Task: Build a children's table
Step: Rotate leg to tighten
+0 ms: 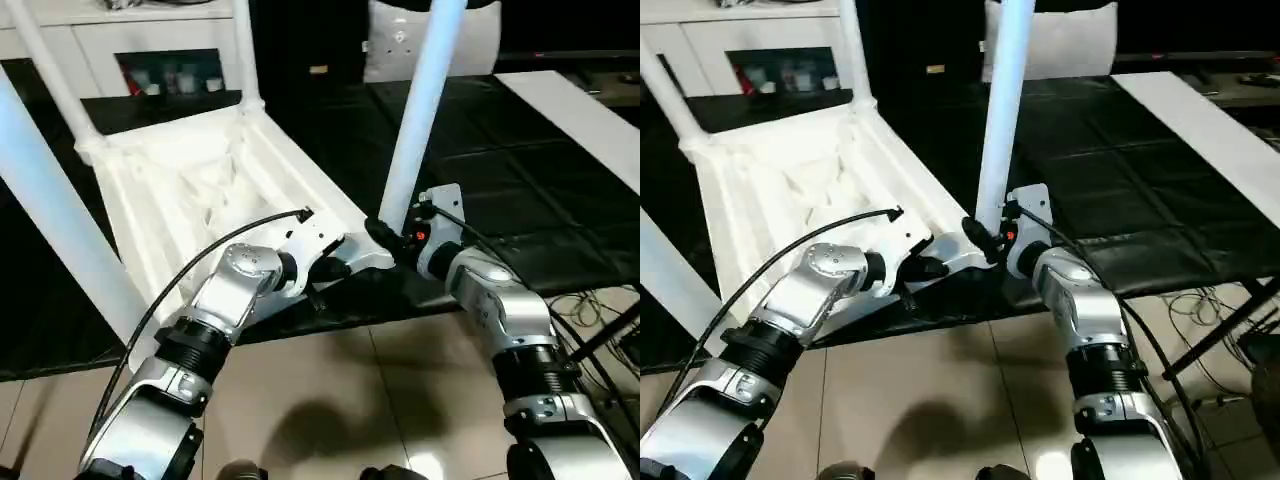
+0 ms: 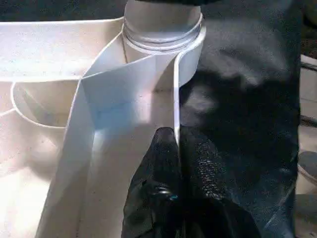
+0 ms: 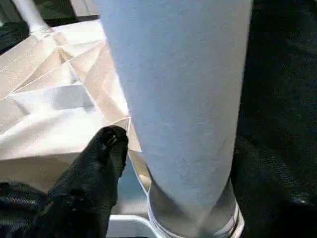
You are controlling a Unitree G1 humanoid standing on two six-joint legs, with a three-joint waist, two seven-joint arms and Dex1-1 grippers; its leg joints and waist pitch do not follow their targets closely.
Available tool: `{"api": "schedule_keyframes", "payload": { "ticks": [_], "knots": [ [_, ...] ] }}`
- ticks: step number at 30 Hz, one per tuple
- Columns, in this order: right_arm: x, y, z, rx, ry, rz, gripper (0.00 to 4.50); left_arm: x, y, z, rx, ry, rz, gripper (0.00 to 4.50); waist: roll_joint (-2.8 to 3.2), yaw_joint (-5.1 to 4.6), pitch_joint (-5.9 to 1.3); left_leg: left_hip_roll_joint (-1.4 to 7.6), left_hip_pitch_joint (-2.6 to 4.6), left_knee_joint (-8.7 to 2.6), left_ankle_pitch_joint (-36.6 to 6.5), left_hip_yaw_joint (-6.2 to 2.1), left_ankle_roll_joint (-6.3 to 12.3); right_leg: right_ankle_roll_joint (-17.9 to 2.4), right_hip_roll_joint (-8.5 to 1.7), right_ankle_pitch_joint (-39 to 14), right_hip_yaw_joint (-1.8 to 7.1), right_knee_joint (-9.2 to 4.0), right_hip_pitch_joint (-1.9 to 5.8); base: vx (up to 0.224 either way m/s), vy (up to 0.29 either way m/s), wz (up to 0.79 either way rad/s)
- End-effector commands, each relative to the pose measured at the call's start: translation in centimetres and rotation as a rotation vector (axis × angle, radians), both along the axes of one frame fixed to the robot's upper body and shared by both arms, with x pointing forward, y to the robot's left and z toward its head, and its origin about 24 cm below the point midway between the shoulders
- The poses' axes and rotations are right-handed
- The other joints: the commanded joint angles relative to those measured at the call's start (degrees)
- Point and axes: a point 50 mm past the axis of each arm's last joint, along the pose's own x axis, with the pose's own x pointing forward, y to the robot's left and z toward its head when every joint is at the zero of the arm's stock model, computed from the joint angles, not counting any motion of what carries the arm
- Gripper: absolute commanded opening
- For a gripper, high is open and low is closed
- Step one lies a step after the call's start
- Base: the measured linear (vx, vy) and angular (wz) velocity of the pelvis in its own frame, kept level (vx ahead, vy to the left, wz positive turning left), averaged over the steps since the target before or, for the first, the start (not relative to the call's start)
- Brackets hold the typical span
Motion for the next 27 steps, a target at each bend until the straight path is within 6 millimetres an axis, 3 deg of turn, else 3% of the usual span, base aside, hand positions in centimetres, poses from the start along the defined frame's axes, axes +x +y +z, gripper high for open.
{"api": "schedule_keyframes", "payload": {
  "ticks": [1,5,7,8,10,12,14,16,18,20,21,23,25,27],
  "knots": [
    [-0.9,0.4,-0.5,-0.012,-0.002,0.084,3.66,0.6,0.3,1.4,-0.008,-0.092,-0.009,0.0,0.21,0.49,-4.77,0.88,-0.13,-3.54,-8.5,0.78,3.62,-9.0,-3.48,-13.5,3.07,-4.77,4.51,0.0,0.0,0.0],
    [-1.4,-0.9,-0.5,-0.077,-0.044,0.086,3.98,0.4,0.9,1.3,0.028,-0.133,-0.087,0.0,0.06,0.86,-4.63,0.91,-0.16,-3.68,-9.1,0.9,3.49,-7.7,-3.5,-15.0,3.14,-4.97,4.52,0.0,0.0,0.0],
    [-2.2,-2.4,-0.3,-0.079,-0.07,0.099,4.26,0.7,1.9,1.4,0.095,-0.19,-0.124,0.0,0.36,1.09,-4.52,0.93,0.05,-3.76,-10.2,0.94,3.31,-6.7,-3.53,-16.8,3.17,-5.31,4.36,0.0,0.0,0.0],
    [-2.4,-2.9,-0.2,-0.078,-0.081,0.093,4.35,0.8,2.2,1.5,0.114,-0.224,-0.146,0.0,0.19,1.38,-4.51,0.8,0.11,-3.76,-10.5,1.0,3.57,-5.5,-3.34,-17.4,3.23,-5.62,4.37,0.0,0.0,0.0],
    [-3.1,-3.8,0.3,-0.058,-0.109,0.099,4.42,1.6,3.0,1.9,0.161,-0.296,-0.127,0.0,0.08,1.29,-4.41,0.96,-0.03,-3.99,-11.0,1.05,3.12,-5.2,-3.32,-17.8,3.17,-5.37,4.47,0.0,0.0,0.0],
    [-3.6,-4.1,0.6,-0.046,-0.124,0.108,4.47,2.2,3.5,2.3,0.188,-0.344,-0.109,0.0,-0.04,1.54,-4.32,0.72,0.29,-3.95,-12.3,1.26,3.14,-3.2,-3.24,-21.3,3.08,-5.99,4.27,0.0,0.0,0.0],
    [-3.8,-4.4,0.8,-0.05,-0.144,0.084,4.47,2.5,4.1,2.5,0.232,-0.385,-0.103,0.0,-0.19,1.42,-4.3,0.78,-0.06,-4.12,-12.2,1.04,2.76,-2.3,-3.29,-22.2,2.92,-5.86,4.4,0.0,0.0,0.0],
    [-4.3,-4.4,0.7,-0.051,-0.13,0.08,4.5,3.0,4.8,2.9,0.279,-0.442,-0.101,0.55,-0.08,1.34,-4.41,0.73,0.29,-3.98,-12.1,1.15,2.66,-2.4,-3.4,-23.0,2.97,-6.1,4.07,0.0,0.0,0.0],
    [-5.0,-4.2,0.3,-0.067,-0.08,0.094,4.5,3.5,5.6,3.4,0.3,-0.491,-0.074,0.61,-0.03,1.32,-4.53,0.99,0.05,-3.99,-10.4,1.01,2.99,-3.6,-3.21,-18.1,3.2,-5.35,4.19,0.0,0.0,0.0],
    [-5.3,-3.9,0.2,-0.077,-0.068,0.097,4.5,3.9,6.2,3.7,0.319,-0.531,-0.028,0.75,-0.07,1.36,-4.53,0.97,0.24,-3.89,-10.9,1.12,2.85,-4.3,-3.23,-17.1,3.24,-5.23,4.13,0.0,0.0,0.0],
    [-5.5,-3.8,0.1,-0.079,-0.066,0.09,4.5,4.0,6.4,3.8,0.325,-0.549,-0.005,1.0,-0.08,1.4,-4.38,0.93,0.24,-3.95,-11.4,1.13,2.69,-4.4,-3.27,-18.0,3.15,-5.32,4.12,0.0,0.0,0.0],
    [-5.7,-3.6,0.0,-0.078,-0.062,0.055,4.5,4.2,7.0,3.7,0.321,-0.58,0.066,1.03,-0.28,1.31,-4.13,0.78,0.24,-3.98,-11.9,1.24,2.48,-3.7,-3.33,-20.6,3.06,-5.67,4.03,0.0,0.0,0.0],
    [-5.9,-3.3,0.0,-0.069,-0.067,0.025,4.5,4.1,7.5,3.6,0.285,-0.602,0.144,1.21,-0.11,1.32,-3.88,0.7,0.47,-4.02,-12.6,1.3,2.27,-2.8,-3.41,-24.1,2.99,-6.09,3.8,0.0,0.0,0.0],
    [-6.2,-3.1,-0.1,-0.058,-0.065,-0.002,4.5,3.9,7.8,3.7,0.206,-0.616,0.231,1.35,-0.04,1.46,-4.08,0.97,0.3,-4.12,-11.6,1.18,2.22,-2.8,-3.53,-22.7,3.13,-5.9,3.86,0.0,0.0,0.0]
  ]
}}
